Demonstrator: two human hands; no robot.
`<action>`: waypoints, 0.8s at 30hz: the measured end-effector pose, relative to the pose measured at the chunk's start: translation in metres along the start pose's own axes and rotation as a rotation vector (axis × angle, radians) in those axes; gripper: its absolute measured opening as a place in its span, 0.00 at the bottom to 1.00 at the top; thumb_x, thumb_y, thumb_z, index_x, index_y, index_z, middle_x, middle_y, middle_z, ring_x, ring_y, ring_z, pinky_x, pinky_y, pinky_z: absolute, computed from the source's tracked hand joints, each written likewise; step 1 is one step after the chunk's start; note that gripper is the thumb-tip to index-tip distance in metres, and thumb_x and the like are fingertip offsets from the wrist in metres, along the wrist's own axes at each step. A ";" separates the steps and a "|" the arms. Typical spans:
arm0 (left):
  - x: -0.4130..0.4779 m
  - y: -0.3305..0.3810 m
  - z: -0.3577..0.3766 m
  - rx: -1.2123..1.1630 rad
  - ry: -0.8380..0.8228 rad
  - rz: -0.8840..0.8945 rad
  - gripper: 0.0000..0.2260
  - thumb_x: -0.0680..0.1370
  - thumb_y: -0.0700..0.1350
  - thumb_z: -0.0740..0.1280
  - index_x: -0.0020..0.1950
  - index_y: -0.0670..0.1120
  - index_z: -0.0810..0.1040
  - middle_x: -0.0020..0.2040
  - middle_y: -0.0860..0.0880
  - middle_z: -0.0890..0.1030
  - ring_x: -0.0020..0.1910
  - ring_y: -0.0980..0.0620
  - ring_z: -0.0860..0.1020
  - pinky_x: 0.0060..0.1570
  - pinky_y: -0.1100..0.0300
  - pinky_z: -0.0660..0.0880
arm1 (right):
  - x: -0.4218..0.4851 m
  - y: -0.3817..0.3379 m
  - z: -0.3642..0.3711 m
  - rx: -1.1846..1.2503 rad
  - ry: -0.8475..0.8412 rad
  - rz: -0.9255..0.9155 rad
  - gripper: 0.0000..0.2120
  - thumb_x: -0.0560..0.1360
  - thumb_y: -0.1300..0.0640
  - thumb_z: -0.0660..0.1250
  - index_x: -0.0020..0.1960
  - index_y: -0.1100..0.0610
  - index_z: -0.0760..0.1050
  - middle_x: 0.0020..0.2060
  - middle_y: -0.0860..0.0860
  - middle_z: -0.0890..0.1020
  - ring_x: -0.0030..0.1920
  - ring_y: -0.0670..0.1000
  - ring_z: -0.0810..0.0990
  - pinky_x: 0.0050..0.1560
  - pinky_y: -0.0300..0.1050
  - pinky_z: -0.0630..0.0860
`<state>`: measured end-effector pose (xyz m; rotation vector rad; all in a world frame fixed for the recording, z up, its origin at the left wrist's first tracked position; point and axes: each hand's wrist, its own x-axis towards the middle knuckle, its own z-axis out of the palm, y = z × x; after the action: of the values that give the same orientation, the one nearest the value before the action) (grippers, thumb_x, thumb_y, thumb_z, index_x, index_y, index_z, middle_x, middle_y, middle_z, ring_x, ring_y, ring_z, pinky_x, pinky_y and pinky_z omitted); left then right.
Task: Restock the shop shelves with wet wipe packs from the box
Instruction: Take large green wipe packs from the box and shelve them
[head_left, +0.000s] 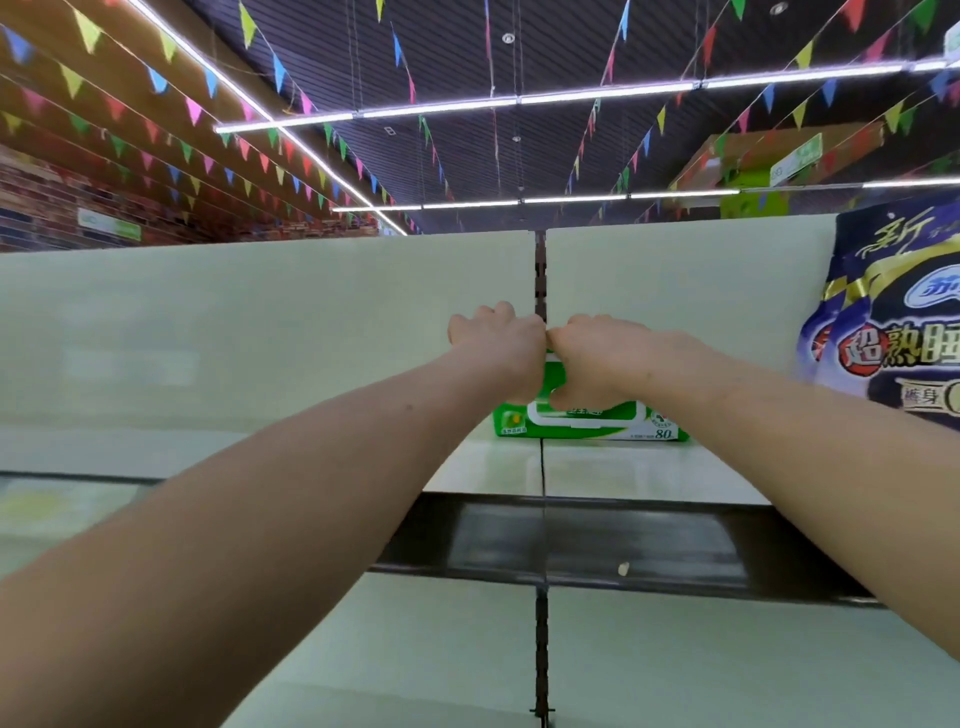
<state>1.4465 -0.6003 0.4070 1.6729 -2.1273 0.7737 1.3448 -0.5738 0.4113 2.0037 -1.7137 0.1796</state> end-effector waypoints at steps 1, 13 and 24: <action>-0.007 -0.004 -0.005 0.009 -0.005 -0.029 0.20 0.76 0.47 0.66 0.67 0.49 0.67 0.62 0.45 0.69 0.63 0.43 0.69 0.57 0.49 0.66 | -0.002 -0.006 -0.003 0.012 0.010 -0.021 0.20 0.75 0.49 0.66 0.64 0.54 0.70 0.48 0.52 0.73 0.47 0.55 0.73 0.42 0.46 0.69; -0.143 -0.058 -0.064 0.196 -0.077 -0.473 0.19 0.76 0.51 0.67 0.65 0.50 0.70 0.57 0.47 0.73 0.55 0.46 0.72 0.50 0.52 0.68 | -0.054 -0.087 -0.034 0.274 0.302 -0.514 0.19 0.77 0.49 0.65 0.66 0.53 0.70 0.58 0.53 0.77 0.56 0.56 0.76 0.49 0.47 0.71; -0.319 -0.061 -0.114 0.493 -0.272 -0.830 0.15 0.76 0.52 0.68 0.61 0.52 0.72 0.52 0.49 0.75 0.48 0.47 0.74 0.40 0.56 0.67 | -0.178 -0.193 -0.058 0.572 0.357 -0.950 0.16 0.75 0.52 0.67 0.62 0.52 0.74 0.55 0.51 0.80 0.53 0.54 0.78 0.41 0.44 0.69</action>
<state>1.5796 -0.2917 0.3323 2.7536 -1.1753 0.8486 1.5056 -0.3726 0.3353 2.7429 -0.3913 0.6856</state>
